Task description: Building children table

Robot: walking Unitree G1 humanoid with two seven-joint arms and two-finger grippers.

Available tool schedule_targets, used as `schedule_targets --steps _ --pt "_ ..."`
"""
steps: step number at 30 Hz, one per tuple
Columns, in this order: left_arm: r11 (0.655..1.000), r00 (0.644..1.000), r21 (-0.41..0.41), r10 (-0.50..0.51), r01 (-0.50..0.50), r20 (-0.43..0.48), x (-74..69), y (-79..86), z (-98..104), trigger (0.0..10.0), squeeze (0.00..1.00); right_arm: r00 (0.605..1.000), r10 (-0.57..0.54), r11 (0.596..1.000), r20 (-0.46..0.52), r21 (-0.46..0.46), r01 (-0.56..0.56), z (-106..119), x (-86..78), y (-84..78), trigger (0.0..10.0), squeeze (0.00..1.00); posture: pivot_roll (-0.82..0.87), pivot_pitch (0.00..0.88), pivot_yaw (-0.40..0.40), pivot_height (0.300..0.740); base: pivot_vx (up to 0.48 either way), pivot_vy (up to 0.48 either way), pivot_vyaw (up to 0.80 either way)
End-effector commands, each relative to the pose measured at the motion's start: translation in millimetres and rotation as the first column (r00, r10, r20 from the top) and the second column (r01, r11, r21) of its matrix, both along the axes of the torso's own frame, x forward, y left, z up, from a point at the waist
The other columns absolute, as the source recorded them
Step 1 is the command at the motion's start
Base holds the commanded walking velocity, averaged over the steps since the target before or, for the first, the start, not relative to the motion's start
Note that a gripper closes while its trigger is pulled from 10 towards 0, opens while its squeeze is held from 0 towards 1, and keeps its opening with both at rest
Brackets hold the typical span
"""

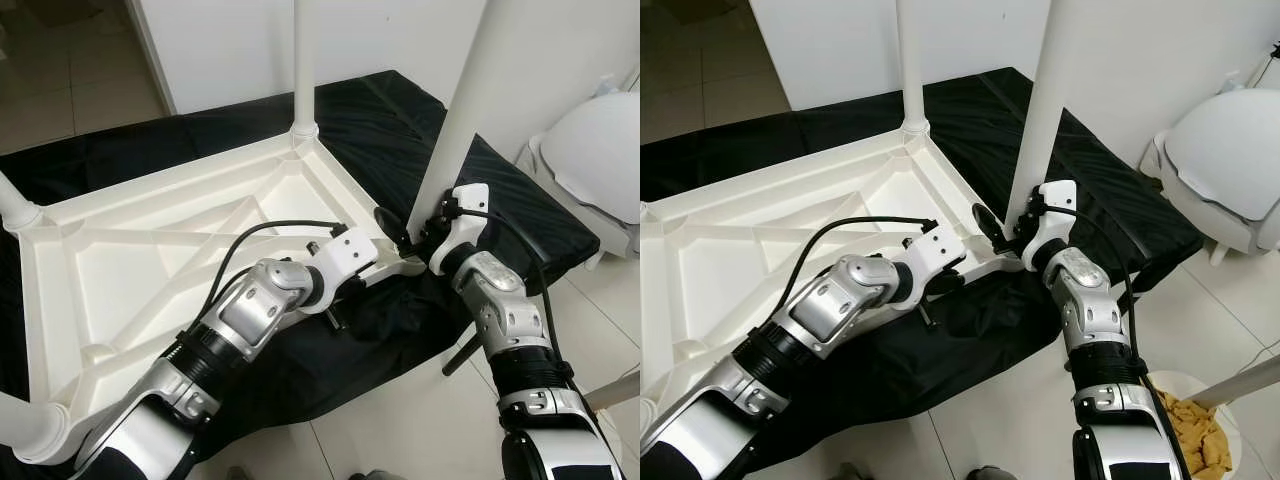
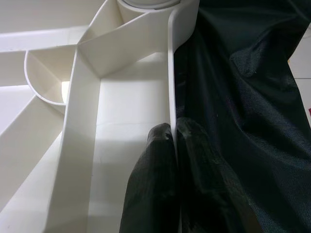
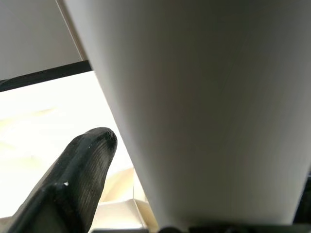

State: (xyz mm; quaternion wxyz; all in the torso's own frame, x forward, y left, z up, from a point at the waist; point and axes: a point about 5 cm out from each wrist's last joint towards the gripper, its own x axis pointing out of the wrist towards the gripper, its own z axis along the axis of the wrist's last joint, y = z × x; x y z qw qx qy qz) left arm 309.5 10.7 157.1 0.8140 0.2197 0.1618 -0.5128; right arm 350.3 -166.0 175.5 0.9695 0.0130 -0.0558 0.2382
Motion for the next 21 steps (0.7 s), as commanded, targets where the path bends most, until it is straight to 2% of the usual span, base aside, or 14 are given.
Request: schedule_targets --steps 1,3,4,6,7,8,9,10,15,16,21 --pt "0.998 0.999 0.058 0.017 -0.014 -0.046 -3.0 -0.3 -14 10.0 0.00 1.000 0.007 1.000 -0.009 0.006 -0.007 -2 -3.7 -2.8 10.0 0.00 -0.13 0.087 0.041 0.740 0.000 0.000 0.00" --pt "0.998 0.999 0.055 0.012 -0.010 -0.045 -3.3 -1.8 -13 10.0 0.00 1.000 0.010 1.000 -0.014 0.001 -0.010 -4 -5.6 -4.6 10.0 0.00 -0.13 0.087 0.040 0.740 0.000 0.000 0.00" --pt "0.999 0.999 0.054 0.010 -0.007 -0.044 -3.4 -2.8 -12 10.0 0.00 0.999 0.018 1.000 -0.027 0.012 -0.017 -7 -7.8 -6.5 10.0 0.87 -0.13 0.088 0.041 0.740 0.000 0.000 0.00" --pt "0.999 0.999 0.054 0.010 -0.007 -0.044 -3.4 -2.8 -12 10.0 0.00 0.999 0.018 1.000 -0.027 0.012 -0.017 -7 -7.8 -6.5 10.0 0.87 -0.13 0.088 0.041 0.740 0.000 0.000 0.00" --pt "0.998 0.999 0.062 0.007 -0.005 -0.036 -2.8 -3.1 -12 10.0 0.00 0.999 0.017 1.000 -0.028 -0.001 -0.017 -9 -10.1 -8.1 10.0 1.00 -0.13 0.088 0.041 0.740 0.000 0.000 0.00" --pt "0.999 0.999 0.051 0.006 -0.003 -0.042 -2.5 -3.2 -11 10.0 0.59 0.999 0.007 1.000 -0.036 -0.003 -0.007 -11 -11.0 -9.6 10.0 1.00 -0.14 0.087 0.043 0.740 0.000 0.000 0.00" --pt "0.999 0.999 0.044 0.007 -0.005 -0.047 -2.2 -3.5 -11 10.0 0.59 0.999 -0.002 1.000 -0.040 -0.005 0.001 -12 -11.5 -10.4 10.0 1.00 -0.14 0.087 0.043 0.740 0.000 0.000 0.00" --pt "0.999 0.999 0.045 0.008 -0.006 -0.046 -1.6 -3.1 -11 10.0 1.00 0.999 -0.005 1.000 -0.041 -0.007 0.005 -12 -11.7 -10.4 10.0 0.00 -0.14 0.088 0.043 0.740 0.000 0.000 0.00" --pt "0.999 0.999 0.047 0.009 -0.007 -0.045 -1.2 -2.8 -11 10.0 1.00 0.999 -0.006 1.000 -0.042 -0.005 0.006 -12 -11.7 -10.3 10.0 0.00 -0.14 0.088 0.043 0.740 0.000 0.000 0.00" --pt "0.998 0.999 0.056 0.008 -0.006 -0.031 -0.3 -2.9 -8 10.0 0.00 0.999 -0.010 1.000 -0.041 -0.002 0.010 -12 -12.0 -11.2 10.0 0.00 -0.13 0.088 0.045 0.740 0.000 0.000 0.00" --pt "0.999 1.000 0.024 0.027 -0.026 -0.007 1.7 -9.6 5 10.0 0.00 0.999 -0.024 1.000 -0.038 0.011 0.024 -11 -14.5 -16.5 10.0 0.00 -0.13 0.088 0.045 0.740 0.000 0.000 0.00"
